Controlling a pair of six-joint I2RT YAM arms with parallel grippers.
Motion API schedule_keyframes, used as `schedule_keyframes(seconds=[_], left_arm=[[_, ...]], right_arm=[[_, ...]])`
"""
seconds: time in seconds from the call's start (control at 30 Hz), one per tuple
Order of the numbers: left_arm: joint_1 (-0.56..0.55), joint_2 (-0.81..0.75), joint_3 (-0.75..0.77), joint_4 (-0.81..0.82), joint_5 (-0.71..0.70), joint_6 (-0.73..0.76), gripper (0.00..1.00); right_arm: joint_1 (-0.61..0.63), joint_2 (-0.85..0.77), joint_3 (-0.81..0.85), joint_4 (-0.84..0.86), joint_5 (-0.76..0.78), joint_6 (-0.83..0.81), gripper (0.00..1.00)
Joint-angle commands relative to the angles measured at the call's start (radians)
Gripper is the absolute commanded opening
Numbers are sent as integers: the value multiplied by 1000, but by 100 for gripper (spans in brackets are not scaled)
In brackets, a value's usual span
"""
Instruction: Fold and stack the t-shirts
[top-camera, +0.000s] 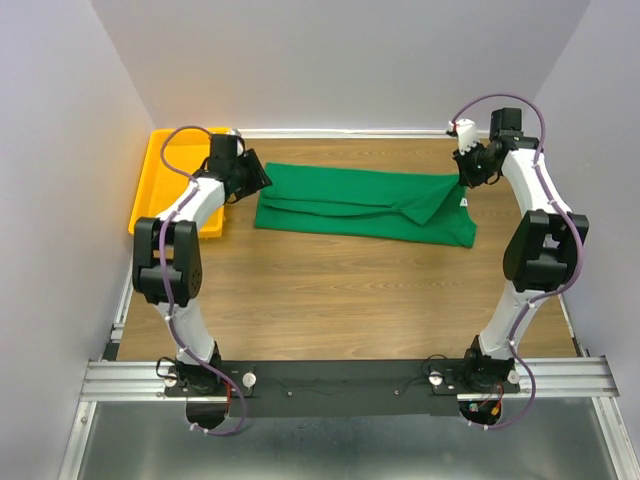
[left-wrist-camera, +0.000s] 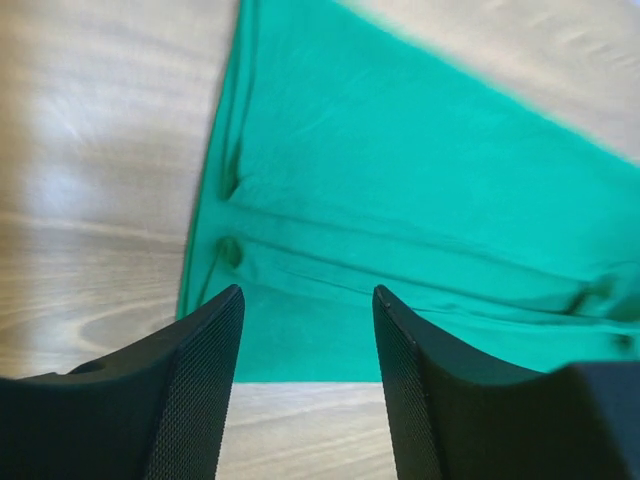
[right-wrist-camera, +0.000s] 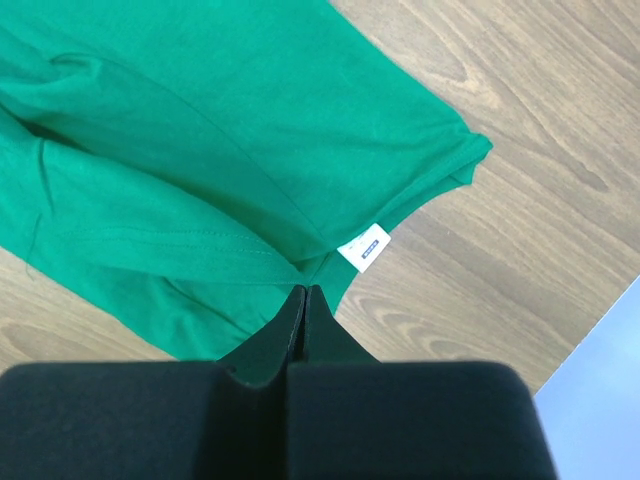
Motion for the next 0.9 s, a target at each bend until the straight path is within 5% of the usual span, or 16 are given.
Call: schedule_keyframes(seconds=[0.0,0.7,0.77,0.87], left_arm=[[9,-158,-19,79,-45,52,63],[9,-500,-442,107,18,84,60],[8,-509,-453,107,19,80,60],[8,-528,-468,107,21,69,60]], right_arm=[[-5,40,57,27,-14,25,1],[-4,296,327,55,-40,189,1],[-4,319,345,61,-23,234,9],[-4,365,383,99,38,352,44]])
